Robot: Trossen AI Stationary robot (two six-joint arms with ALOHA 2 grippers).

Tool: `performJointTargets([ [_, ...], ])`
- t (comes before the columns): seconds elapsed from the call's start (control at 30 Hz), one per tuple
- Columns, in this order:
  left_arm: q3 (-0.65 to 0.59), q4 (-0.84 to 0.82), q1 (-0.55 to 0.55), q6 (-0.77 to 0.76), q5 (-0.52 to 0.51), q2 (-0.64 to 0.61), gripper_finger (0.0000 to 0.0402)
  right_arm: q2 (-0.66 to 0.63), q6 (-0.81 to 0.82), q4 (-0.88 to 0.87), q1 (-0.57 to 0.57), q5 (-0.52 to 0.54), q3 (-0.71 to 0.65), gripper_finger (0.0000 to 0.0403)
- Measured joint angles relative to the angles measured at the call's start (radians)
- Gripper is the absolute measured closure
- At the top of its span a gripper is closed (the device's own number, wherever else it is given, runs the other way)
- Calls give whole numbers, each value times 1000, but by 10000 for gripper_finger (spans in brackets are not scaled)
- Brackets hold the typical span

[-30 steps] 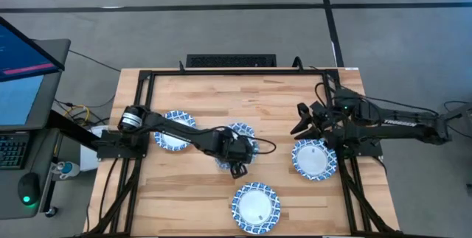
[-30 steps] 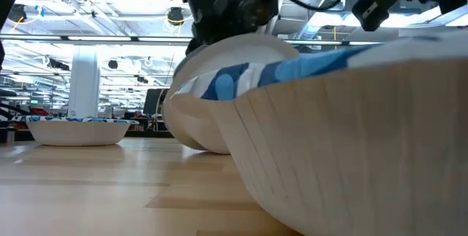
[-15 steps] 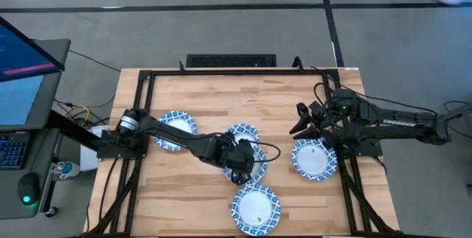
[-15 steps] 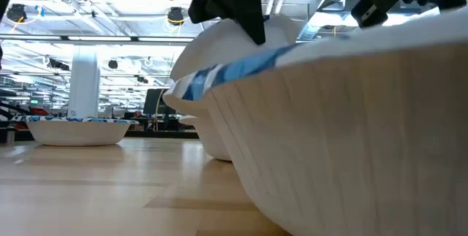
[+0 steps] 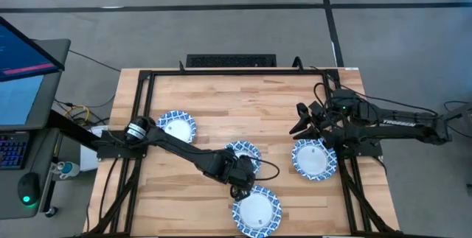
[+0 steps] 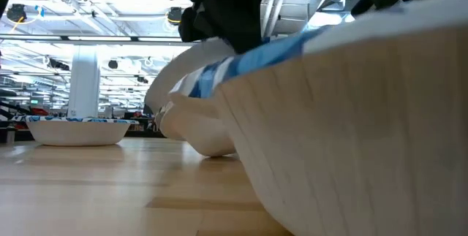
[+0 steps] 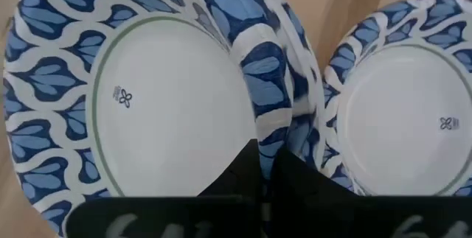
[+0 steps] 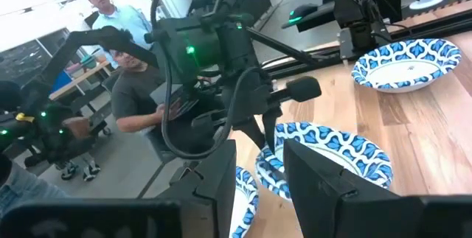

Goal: Nest bowls inside each other
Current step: Stack the blue patterned bowl on the blue patterned bowl

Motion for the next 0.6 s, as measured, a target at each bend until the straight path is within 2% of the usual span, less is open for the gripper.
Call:
performJointTargets([
  [0.27, 0, 67, 27, 43, 55, -9, 389, 0, 0, -4, 0, 0, 0, 266],
  [0.6, 0, 176, 73, 14, 107, -9, 306, 0, 0, -16, 0, 0, 0, 266],
])
